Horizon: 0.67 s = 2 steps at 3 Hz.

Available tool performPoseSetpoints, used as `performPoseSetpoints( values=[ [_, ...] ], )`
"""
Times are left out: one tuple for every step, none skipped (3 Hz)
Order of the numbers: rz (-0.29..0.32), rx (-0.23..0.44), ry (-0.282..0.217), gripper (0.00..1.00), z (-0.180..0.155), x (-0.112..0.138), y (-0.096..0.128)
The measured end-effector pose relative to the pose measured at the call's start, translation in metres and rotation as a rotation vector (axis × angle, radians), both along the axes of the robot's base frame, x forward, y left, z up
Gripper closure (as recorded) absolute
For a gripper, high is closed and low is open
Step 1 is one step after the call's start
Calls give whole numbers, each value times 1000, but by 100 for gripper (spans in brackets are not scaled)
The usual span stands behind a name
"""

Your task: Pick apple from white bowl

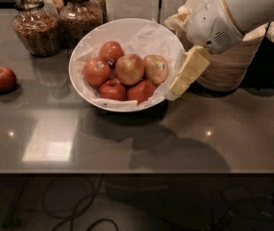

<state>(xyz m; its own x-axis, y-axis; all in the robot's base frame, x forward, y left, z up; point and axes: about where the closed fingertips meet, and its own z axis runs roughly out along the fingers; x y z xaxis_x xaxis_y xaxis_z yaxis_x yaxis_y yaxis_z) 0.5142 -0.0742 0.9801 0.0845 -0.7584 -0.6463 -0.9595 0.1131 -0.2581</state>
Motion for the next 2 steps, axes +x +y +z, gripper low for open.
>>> performPoseSetpoints(
  values=[
    [72,-26,18,0,-23,22,33],
    [72,-26,18,0,-23,22,33]
  ],
)
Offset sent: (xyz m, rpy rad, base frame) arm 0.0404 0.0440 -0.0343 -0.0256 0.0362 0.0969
